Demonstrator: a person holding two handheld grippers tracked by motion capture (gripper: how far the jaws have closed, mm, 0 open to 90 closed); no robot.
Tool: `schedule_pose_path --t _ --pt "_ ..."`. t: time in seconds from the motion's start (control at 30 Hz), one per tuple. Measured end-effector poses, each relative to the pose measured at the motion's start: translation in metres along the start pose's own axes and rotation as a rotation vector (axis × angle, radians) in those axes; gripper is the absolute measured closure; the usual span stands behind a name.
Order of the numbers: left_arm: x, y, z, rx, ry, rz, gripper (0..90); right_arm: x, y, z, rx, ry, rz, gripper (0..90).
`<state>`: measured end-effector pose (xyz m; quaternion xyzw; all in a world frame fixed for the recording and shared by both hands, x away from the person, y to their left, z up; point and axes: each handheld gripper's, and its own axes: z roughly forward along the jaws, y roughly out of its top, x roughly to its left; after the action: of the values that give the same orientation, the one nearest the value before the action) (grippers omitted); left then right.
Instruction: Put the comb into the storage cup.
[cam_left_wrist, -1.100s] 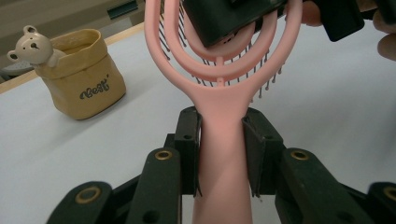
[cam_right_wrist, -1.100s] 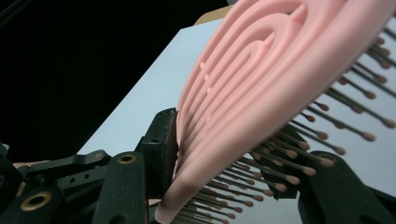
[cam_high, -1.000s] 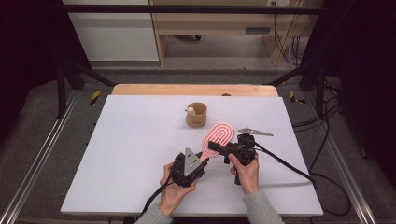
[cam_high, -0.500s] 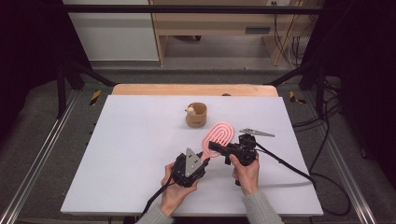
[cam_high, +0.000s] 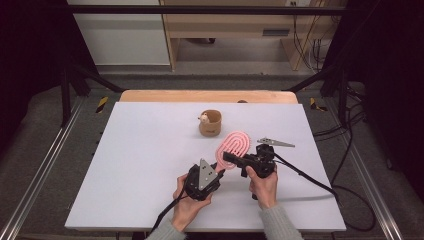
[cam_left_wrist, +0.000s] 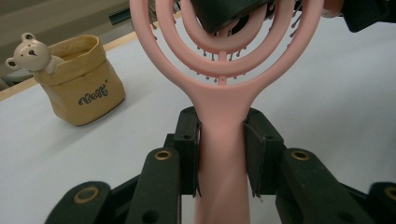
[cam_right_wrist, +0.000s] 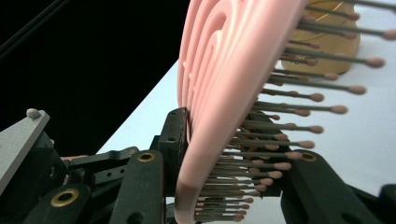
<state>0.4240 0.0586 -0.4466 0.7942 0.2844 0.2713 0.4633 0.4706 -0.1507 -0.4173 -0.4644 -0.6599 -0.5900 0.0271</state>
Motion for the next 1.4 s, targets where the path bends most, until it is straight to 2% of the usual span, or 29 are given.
schedule_pose_path --t 0.47,0.67,0.87,1.0,1.17,1.4 --pt "0.002 0.001 0.001 0.0 -0.012 -0.013 60.9 0.001 0.0 -0.002 -0.015 0.011 -0.021 62.9" --pt "0.005 0.002 0.0 0.003 -0.008 -0.021 51.8 0.002 0.001 -0.004 -0.026 0.003 -0.024 62.9" --pt "0.009 0.002 0.0 -0.006 -0.048 -0.046 42.7 0.002 0.002 -0.006 -0.038 -0.005 -0.027 63.0" --pt "0.014 0.004 -0.002 -0.006 -0.097 -0.075 36.0 0.002 0.002 -0.007 -0.044 -0.021 -0.036 63.0" --pt "0.022 0.007 -0.006 -0.018 -0.137 -0.096 30.3 0.002 0.003 -0.008 -0.055 -0.035 -0.047 62.9" --pt "0.036 0.01 -0.012 -0.014 -0.156 -0.107 18.8 0.002 0.005 -0.012 -0.068 -0.054 -0.061 62.9"
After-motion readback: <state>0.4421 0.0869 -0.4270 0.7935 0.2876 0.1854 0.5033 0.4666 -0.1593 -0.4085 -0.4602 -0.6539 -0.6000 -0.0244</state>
